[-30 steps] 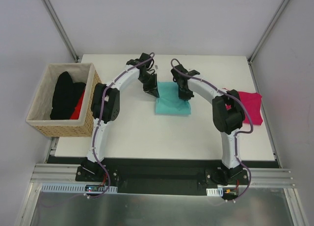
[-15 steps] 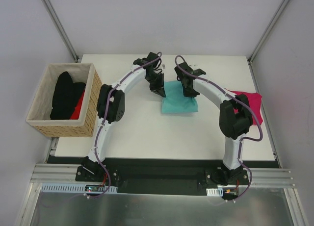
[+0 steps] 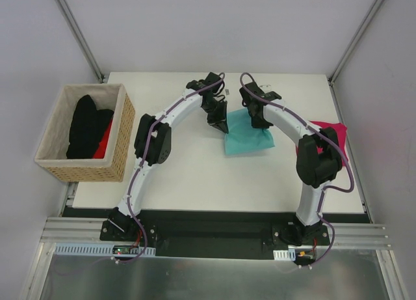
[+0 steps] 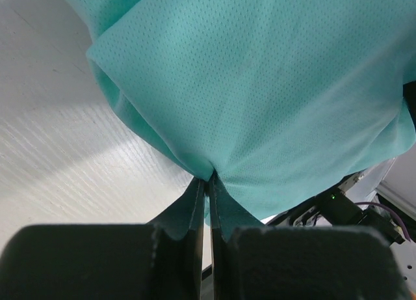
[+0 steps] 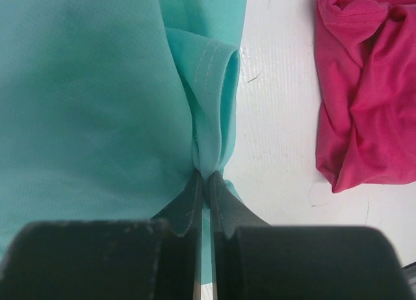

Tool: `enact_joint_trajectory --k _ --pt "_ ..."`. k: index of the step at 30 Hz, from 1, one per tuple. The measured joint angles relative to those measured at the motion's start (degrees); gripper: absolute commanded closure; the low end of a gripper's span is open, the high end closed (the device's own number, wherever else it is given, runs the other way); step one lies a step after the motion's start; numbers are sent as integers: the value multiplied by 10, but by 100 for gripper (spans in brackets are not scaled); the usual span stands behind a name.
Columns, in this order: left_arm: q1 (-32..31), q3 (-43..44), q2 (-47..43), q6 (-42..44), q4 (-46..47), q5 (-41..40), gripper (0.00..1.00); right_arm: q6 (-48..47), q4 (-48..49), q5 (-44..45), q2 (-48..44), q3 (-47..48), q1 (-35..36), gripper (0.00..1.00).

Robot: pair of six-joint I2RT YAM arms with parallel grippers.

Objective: Fold and stack the t-shirts
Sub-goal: Smooth out wrinkles on the folded tshirt

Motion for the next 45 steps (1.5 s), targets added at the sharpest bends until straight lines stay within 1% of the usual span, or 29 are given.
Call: enact_joint_trajectory --k 10,23,45 --pt "-5 2 0 -4 0 9 100 -2 -1 3 0 -2 -19 99" --pt "-19 17 14 -4 -2 19 100 5 -18 12 -1 -18 -21 99" --pt "-26 23 16 -3 -2 29 100 12 -24 25 -12 -29 -26 99"
